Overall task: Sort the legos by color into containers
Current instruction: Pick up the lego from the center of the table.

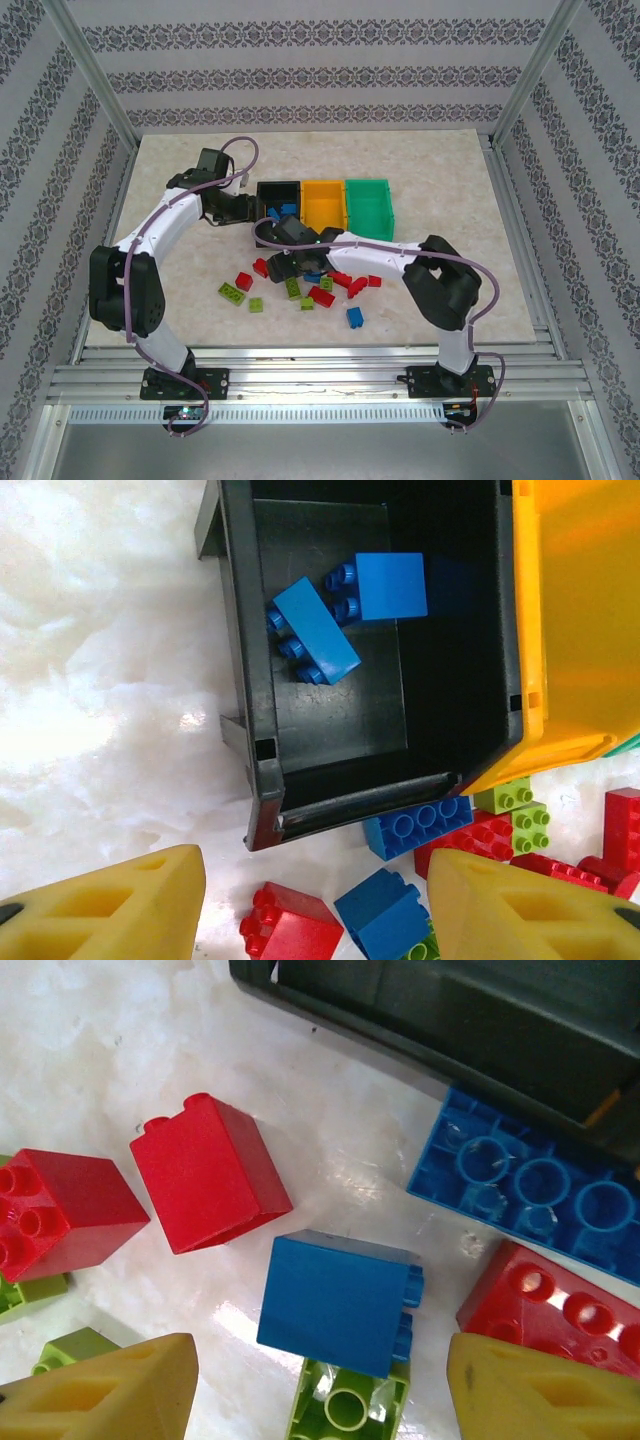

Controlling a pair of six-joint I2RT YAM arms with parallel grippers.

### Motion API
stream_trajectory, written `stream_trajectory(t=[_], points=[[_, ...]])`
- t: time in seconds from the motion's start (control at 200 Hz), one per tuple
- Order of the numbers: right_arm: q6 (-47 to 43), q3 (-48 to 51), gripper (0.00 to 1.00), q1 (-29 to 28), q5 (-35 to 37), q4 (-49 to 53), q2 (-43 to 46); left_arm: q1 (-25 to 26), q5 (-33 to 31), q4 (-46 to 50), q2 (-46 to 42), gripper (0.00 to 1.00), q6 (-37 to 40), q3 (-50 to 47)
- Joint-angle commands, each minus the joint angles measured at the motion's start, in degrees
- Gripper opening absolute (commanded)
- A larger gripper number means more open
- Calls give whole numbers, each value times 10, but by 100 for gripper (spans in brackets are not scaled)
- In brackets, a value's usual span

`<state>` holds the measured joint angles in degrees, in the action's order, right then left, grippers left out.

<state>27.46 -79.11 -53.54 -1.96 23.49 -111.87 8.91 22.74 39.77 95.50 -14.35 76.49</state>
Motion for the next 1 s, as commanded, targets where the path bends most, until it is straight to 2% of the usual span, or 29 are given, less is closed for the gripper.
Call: stream_trajectory(t=[0.0, 0.485, 0.59, 0.68, 0.764, 0.829, 0.994], points=[[-23, -45, 68, -9, 22, 66, -26, -4, 18, -2, 11, 60, -3, 7], [-58, -140, 67, -4, 29, 130, -119, -5, -17, 16, 16, 60, 26, 13], [-65, -149, 64, -1, 26, 137, -131, -4, -30, 19, 13, 60, 31, 13], [-69, -154, 56, 4, 20, 143, -136, -4, -29, 17, 13, 60, 31, 10], [-70, -155, 54, 7, 16, 141, -135, -4, -28, 21, 19, 60, 32, 13], [-70, -154, 49, 7, 16, 142, -130, -4, -29, 23, 21, 60, 33, 15], [-62, -135, 46, 7, 20, 128, -92, -4, -38, 25, 17, 60, 37, 14]])
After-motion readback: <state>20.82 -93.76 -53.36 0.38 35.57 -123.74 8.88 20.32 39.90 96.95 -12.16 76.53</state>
